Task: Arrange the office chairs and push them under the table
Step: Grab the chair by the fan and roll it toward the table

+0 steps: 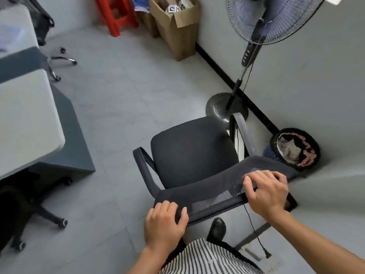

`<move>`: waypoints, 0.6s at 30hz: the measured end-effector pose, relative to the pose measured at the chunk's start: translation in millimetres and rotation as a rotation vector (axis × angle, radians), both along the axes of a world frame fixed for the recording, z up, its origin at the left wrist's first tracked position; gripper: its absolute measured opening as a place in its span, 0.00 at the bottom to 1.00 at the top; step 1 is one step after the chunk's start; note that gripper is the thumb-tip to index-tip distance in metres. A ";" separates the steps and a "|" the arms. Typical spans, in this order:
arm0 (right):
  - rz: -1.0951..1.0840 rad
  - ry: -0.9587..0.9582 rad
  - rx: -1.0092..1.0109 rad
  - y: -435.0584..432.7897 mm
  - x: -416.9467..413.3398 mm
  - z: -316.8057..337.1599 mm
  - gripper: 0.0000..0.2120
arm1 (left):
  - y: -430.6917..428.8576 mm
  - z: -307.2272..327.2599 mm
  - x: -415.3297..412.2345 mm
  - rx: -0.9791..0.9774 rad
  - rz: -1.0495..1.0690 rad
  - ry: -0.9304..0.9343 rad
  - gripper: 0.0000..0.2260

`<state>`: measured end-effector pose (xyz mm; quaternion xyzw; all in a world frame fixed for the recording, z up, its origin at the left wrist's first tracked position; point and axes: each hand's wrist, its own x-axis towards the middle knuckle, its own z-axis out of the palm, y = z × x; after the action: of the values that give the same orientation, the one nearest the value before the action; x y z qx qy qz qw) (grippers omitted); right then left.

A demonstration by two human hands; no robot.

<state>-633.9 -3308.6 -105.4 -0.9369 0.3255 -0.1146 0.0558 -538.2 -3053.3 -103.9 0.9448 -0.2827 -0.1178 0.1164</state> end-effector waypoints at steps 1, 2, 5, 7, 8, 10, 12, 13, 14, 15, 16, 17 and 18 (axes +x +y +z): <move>0.009 0.004 0.008 -7.6 7.3 -1.2 0.16 | -6.2 -2.1 2.0 0.003 0.056 0.009 0.14; 0.017 0.012 0.019 -13.7 14.4 -2.1 0.16 | -11.7 -4.1 5.3 0.001 0.091 0.014 0.14; 0.033 0.058 0.022 -25.9 44.2 -3.7 0.17 | -23.2 -4.3 30.8 -0.023 0.144 0.001 0.14; 0.044 0.091 0.031 -26.0 68.5 -4.6 0.16 | -23.6 -4.9 56.8 -0.044 0.186 -0.009 0.15; 0.051 0.093 0.029 -24.5 81.9 -5.3 0.16 | -21.5 -6.2 70.5 -0.061 0.212 -0.022 0.15; 0.065 0.086 0.028 -21.0 109.5 -5.3 0.15 | -17.4 -8.4 98.5 -0.087 0.247 -0.042 0.16; 0.077 0.110 0.040 -20.1 137.3 -5.2 0.15 | -16.5 -10.0 127.3 -0.105 0.265 -0.057 0.17; 0.088 0.126 0.049 -20.8 152.5 -4.1 0.15 | -16.2 -10.8 143.5 -0.111 0.269 -0.063 0.17; 0.102 0.139 0.057 -21.6 167.5 -3.5 0.15 | -15.7 -11.3 160.1 -0.116 0.270 -0.068 0.17; 0.125 0.152 0.064 -22.3 182.8 -1.8 0.15 | -15.0 -11.3 177.4 -0.119 0.272 -0.069 0.18; 0.160 0.160 0.070 -23.5 199.0 0.6 0.16 | -14.6 -10.6 194.9 -0.122 0.278 -0.068 0.18; 0.203 0.158 0.080 -26.3 215.7 3.1 0.16 | -13.9 -10.3 212.1 -0.124 0.285 -0.066 0.19; 0.241 0.155 0.100 -31.7 232.3 6.8 0.15 | -14.1 -9.8 228.7 -0.123 0.290 -0.060 0.19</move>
<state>-401.5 -3340.3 -98.6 -0.9712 0.2196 -0.0180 0.0903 -309.5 -3067.4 -113.7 0.9699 -0.1533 -0.0539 0.1816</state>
